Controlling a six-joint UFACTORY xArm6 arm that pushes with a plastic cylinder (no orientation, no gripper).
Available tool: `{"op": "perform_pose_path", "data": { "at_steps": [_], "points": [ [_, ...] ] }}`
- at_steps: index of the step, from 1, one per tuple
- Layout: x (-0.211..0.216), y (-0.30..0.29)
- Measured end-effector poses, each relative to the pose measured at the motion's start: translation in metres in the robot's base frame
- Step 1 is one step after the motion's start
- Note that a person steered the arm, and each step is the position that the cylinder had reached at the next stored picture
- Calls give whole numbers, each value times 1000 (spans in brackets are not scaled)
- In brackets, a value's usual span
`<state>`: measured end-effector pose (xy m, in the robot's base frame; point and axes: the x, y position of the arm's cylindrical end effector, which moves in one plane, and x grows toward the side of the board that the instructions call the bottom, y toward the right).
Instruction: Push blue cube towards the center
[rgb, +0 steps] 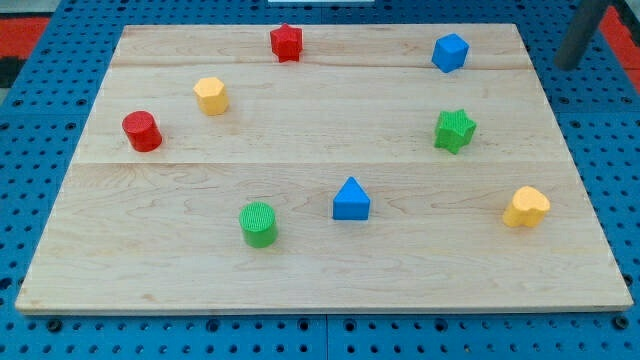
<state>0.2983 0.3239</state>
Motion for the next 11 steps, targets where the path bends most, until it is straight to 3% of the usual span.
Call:
{"op": "perform_pose_path", "data": {
  "at_steps": [1, 2, 3, 4, 7, 8, 10, 11],
  "points": [
    [-1, -2],
    [-59, 5],
    [-73, -61],
    [-76, -119],
    [-65, -104],
    [-36, -104],
    [-32, -141],
    [-32, -111]
  ]
}}
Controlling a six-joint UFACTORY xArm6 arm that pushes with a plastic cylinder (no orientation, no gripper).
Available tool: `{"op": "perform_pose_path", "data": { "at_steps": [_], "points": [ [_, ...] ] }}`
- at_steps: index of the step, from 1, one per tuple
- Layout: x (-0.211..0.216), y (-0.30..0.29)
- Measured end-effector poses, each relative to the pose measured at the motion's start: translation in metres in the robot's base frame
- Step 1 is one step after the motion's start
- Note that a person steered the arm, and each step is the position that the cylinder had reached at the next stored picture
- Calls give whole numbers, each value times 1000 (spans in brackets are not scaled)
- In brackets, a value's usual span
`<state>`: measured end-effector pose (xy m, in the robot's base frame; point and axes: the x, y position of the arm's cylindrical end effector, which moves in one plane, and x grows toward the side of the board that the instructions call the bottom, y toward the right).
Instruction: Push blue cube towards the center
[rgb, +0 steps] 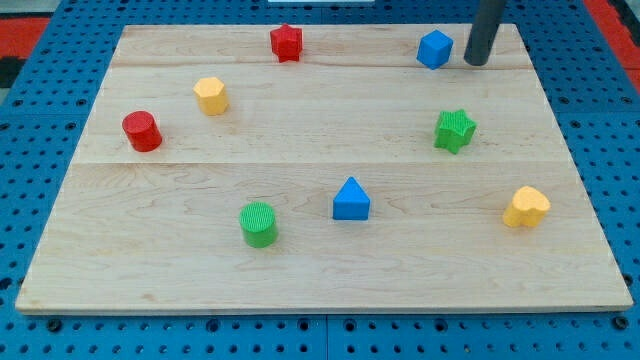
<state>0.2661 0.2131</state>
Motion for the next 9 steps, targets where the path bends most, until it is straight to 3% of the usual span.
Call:
{"op": "perform_pose_path", "data": {
  "at_steps": [1, 3, 4, 7, 8, 9],
  "points": [
    [0, 1],
    [-6, 99],
    [-30, 65],
    [-28, -115],
    [-7, -170],
    [10, -181]
  ]
}}
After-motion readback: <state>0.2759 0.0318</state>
